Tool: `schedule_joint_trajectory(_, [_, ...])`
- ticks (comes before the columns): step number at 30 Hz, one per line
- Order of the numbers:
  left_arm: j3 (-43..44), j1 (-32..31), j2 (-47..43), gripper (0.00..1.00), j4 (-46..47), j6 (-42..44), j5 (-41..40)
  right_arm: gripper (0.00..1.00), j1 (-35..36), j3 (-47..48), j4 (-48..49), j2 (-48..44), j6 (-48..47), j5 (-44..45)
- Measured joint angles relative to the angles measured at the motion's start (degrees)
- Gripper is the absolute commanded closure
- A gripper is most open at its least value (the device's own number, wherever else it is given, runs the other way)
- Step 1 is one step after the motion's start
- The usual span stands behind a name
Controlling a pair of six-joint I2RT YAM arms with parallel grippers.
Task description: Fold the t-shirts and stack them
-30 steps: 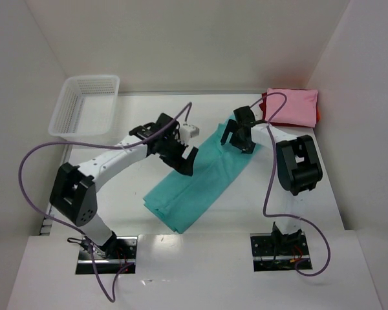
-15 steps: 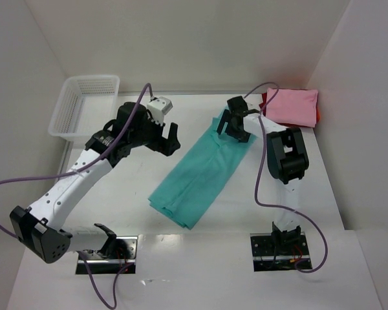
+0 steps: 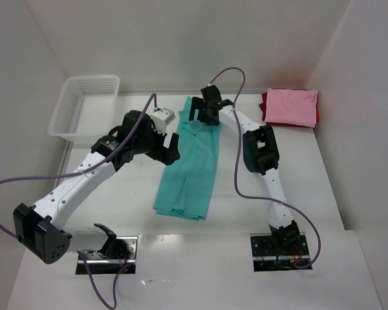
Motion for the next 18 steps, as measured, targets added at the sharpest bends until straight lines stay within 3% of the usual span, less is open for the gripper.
schedule_joint_trajectory(5, [-0.8,0.0,0.4,0.01,0.9,0.0,0.9,0.00,1.8,3.5,0.3,2.2,-1.2,-5.1])
schedule_joint_trajectory(11, [-1.4,0.0,3.1,0.01,1.3,0.2,2.1,0.00,2.3,5.9,-1.1,2.2,-2.4,-4.7])
schedule_joint_trajectory(18, [-2.8,0.0,5.9,0.01,2.0,0.2,4.1,0.00,1.0,0.2,-2.8,-6.7,-2.9,-0.6])
